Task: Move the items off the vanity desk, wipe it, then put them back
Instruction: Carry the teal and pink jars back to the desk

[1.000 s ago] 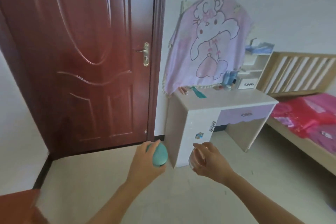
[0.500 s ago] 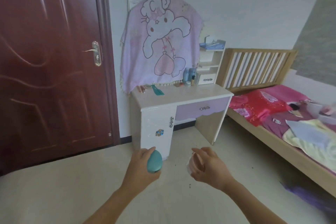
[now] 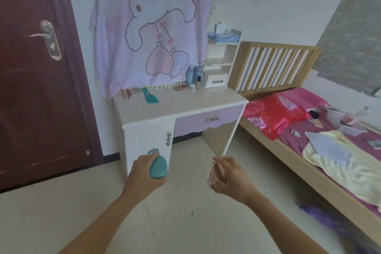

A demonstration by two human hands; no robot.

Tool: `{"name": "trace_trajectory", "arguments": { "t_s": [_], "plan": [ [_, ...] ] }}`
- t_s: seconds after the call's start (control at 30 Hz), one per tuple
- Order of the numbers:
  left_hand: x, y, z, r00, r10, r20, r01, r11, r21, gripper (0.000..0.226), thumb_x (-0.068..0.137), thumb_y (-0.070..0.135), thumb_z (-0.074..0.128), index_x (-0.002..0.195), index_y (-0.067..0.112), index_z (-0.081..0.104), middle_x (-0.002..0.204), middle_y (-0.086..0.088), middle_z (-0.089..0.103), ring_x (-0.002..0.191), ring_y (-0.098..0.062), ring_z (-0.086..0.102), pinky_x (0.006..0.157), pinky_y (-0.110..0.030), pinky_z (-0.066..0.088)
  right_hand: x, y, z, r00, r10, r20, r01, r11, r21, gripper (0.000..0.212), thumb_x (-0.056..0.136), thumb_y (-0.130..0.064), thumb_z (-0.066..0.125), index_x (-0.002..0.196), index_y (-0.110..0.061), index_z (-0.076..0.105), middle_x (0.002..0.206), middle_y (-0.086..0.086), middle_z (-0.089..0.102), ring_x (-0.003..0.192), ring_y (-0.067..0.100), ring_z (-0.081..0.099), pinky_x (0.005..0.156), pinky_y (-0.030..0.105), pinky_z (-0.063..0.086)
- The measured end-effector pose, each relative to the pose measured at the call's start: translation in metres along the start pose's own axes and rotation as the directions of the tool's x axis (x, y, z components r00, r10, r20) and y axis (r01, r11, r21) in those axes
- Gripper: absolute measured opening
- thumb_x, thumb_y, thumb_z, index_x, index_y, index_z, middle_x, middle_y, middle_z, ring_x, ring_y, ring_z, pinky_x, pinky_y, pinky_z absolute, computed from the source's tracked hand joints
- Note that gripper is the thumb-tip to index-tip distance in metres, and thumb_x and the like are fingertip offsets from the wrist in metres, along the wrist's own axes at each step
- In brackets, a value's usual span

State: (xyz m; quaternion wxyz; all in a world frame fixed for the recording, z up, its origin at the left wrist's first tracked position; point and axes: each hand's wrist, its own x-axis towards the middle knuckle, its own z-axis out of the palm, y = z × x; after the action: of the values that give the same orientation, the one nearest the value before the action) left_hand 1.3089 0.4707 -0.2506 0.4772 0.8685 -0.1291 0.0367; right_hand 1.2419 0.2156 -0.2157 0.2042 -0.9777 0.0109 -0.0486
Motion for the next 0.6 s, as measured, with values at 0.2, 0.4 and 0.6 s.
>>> {"name": "trace_trajectory", "arguments": {
  "t_s": [0.2,0.4,0.6],
  "plan": [
    [0.088,-0.007,0.033,0.999,-0.023,0.047,0.021,0.999,0.042,0.071,0.066,0.019,0.079,0.129,0.018,0.046,0.120,-0.001,0.047,0.113,-0.018,0.041,0.088,-0.022,0.031,0.063,0.042,0.005,0.988,0.102,-0.119,-0.090,0.991,0.101,0.062,0.072,-0.037,0.071,0.129,-0.027,0.049,0.109,-0.007,0.045,0.099,0.017,0.056,0.086,0.023,0.045],
    [0.142,-0.012,0.071,0.993,-0.093,0.078,0.093,0.996,0.010,0.078,0.056,0.040,0.068,0.128,0.022,0.045,0.109,0.008,0.041,0.105,-0.012,0.040,0.085,-0.020,0.030,0.131,0.078,0.025,0.986,0.132,-0.101,-0.116,0.982,0.150,0.064,0.070,-0.035,0.073,0.128,-0.027,0.049,0.107,-0.007,0.046,0.096,0.020,0.058,0.079,0.026,0.048],
    [0.220,-0.014,0.105,0.991,-0.135,0.000,0.135,0.991,-0.018,0.079,0.052,0.047,0.068,0.125,0.027,0.045,0.109,0.006,0.044,0.105,-0.014,0.043,0.085,-0.021,0.033,0.233,0.122,0.023,0.999,0.027,-0.023,-0.022,0.981,0.194,0.066,0.069,-0.032,0.074,0.128,-0.028,0.046,0.114,-0.003,0.049,0.089,0.015,0.056,0.079,0.023,0.047]
  ]
}}
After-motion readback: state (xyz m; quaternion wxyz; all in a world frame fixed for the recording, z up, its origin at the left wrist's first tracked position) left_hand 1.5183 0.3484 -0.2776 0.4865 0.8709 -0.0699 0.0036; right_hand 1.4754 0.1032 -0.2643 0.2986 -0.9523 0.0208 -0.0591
